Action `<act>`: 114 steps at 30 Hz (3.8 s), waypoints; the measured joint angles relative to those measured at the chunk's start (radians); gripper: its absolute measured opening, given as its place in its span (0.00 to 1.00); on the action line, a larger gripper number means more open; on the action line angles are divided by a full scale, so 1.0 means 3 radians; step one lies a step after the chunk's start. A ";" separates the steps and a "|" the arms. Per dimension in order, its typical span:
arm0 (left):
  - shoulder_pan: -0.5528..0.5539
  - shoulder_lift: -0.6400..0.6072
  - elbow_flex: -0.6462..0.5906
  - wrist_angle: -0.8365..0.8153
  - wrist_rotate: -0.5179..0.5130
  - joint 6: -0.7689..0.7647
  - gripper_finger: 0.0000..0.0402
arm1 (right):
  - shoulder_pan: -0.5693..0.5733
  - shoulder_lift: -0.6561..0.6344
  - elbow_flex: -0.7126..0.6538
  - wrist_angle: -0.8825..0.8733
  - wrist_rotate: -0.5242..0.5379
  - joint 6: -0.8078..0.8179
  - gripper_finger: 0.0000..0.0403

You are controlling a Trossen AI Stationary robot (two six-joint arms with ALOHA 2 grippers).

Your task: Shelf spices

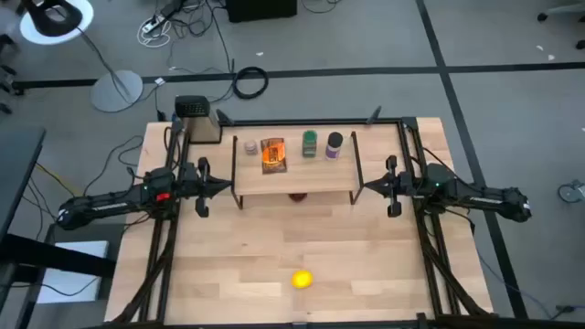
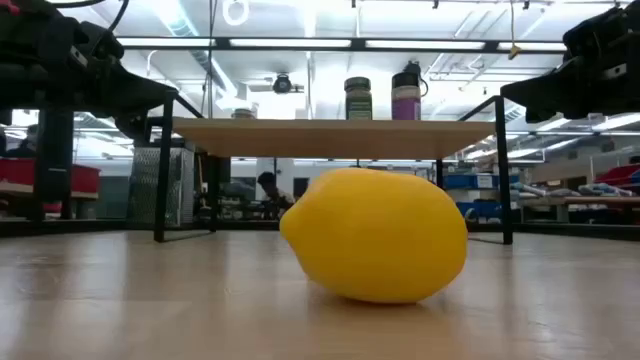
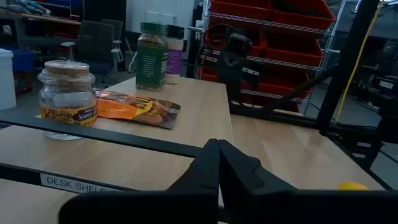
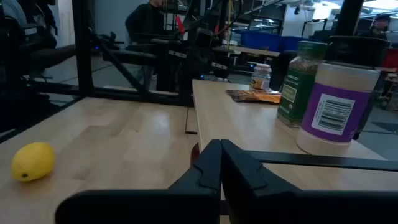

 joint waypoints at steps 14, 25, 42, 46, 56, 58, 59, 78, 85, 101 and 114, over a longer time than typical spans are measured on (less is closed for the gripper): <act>0.0000 -0.0001 -0.0001 0.0000 0.0001 0.0000 0.02 | -0.0001 -0.0001 0.0000 -0.0001 0.0001 -0.0001 0.02; 0.0000 -0.0001 -0.0001 0.0001 0.0001 0.0000 0.02 | 0.0000 0.0000 0.0000 0.0000 0.0001 -0.0001 0.02; 0.0001 -0.0001 -0.0001 -0.0001 0.0001 0.0000 0.02 | -0.0001 0.0000 -0.0001 0.0074 0.0002 -0.0113 0.02; 0.0000 -0.0001 0.0001 0.0000 0.0000 0.0000 0.02 | -0.0001 0.0000 -0.0002 0.1067 0.0046 -0.0329 0.02; 0.0000 -0.0001 -0.0001 0.0002 0.0000 0.0001 0.02 | -0.0004 0.0091 0.0430 0.1823 0.0629 0.0766 0.02; 0.0000 -0.0001 0.0000 0.0006 0.0000 0.0000 0.02 | -0.0004 0.0249 0.0718 0.1520 0.0539 0.0806 0.02; 0.0001 0.0000 -0.0001 0.0007 -0.0001 0.0000 0.02 | -0.0004 0.0348 0.0889 0.1364 0.0449 0.0778 0.02; 0.0001 0.0000 0.0000 0.0021 -0.0001 0.0000 0.02 | -0.0005 0.2519 0.3256 -0.0914 0.0308 0.0420 0.02; 0.0001 0.0000 -0.0001 0.0022 -0.0001 0.0000 0.02 | -0.0005 0.3102 0.3345 -0.0598 0.0719 0.0058 0.02; 0.0000 0.0000 0.0000 0.0024 -0.0001 0.0001 0.02 | -0.0005 0.3401 0.3347 -0.0751 0.0972 -0.0178 0.02; 0.0000 0.0000 0.0000 0.0023 -0.0001 0.0000 0.02 | -0.0127 0.3376 0.3349 -0.1328 0.1368 0.0077 0.31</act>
